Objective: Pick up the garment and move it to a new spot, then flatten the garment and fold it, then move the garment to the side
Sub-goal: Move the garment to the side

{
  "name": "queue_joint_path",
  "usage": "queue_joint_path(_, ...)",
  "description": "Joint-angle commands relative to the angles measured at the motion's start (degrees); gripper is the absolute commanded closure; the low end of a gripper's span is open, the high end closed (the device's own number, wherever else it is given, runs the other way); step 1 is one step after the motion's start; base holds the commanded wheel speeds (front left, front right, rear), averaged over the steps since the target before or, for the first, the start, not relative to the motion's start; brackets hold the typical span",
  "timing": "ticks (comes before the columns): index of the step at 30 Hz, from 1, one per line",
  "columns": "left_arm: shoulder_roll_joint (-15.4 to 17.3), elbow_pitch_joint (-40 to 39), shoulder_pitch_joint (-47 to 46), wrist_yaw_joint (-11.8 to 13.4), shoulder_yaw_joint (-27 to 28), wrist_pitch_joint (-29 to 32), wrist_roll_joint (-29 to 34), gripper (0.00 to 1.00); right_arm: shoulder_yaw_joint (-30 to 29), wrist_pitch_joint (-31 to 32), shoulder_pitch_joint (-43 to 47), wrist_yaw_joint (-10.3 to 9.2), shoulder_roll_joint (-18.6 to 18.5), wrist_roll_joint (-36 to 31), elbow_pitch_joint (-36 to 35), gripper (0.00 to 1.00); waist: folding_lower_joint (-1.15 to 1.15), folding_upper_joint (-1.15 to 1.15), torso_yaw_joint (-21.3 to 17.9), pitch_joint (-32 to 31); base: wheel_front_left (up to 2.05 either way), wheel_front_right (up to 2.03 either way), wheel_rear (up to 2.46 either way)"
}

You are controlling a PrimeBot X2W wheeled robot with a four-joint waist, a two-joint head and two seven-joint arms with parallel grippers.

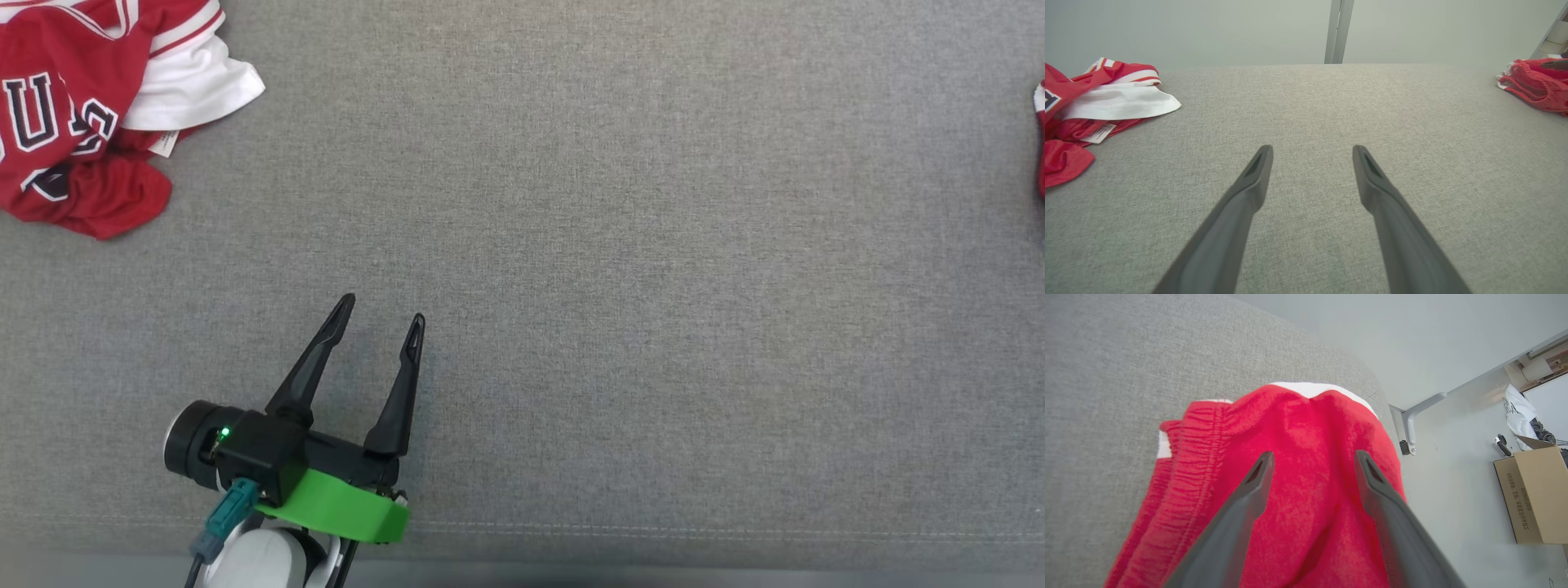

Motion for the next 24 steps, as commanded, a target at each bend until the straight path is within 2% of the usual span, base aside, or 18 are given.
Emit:
queue_joint_path(1,-0.29,0.64,-0.62,0.28,0.01,-0.47,-0.18,0.00,-0.71,0.75,3.06,-0.10,-0.82,-0.19,-0.31,0.00,0.00,0.00,0.37,-2.44,0.00,0.00,0.00)
queue_joint_path(6,-0.78,1.79,0.94,0.42,-0.08,-0.78,-0.93,0.00,-2.50,2.22,6.77,-0.10,-1.22,-0.33,-2.15,0.00,0.00,0.00,0.45,-5.88,0.00,0.00,0.00)
queue_joint_path(9,-1.22,2.72,1.78,0.79,0.16,-0.92,-1.18,0.00,-3.80,1.11,9.52,-0.10,0.00,1.25,-4.59,0.00,0.00,0.00,0.11,-8.73,0.00,0.00,0.00)
queue_joint_path(12,-1.50,3.87,2.80,1.19,0.79,-1.15,-1.73,0.00,-4.46,-1.28,12.51,-0.10,2.37,4.11,-7.72,0.00,0.00,0.00,-0.32,-12.00,0.00,0.00,0.00)
queue_joint_path(18,-2.28,6.30,4.91,4.11,3.62,-0.68,-3.56,0.00,-2.85,-6.53,20.72,-0.10,8.29,13.04,-16.03,0.00,0.00,0.00,-0.61,-17.86,0.00,0.00,0.00)
queue_joint_path(24,-2.68,7.30,7.24,5.57,6.89,0.76,-8.03,0.00,-0.78,-9.86,30.95,-0.10,12.63,17.59,-25.98,0.00,0.00,0.00,0.16,-23.02,0.00,0.00,0.00)
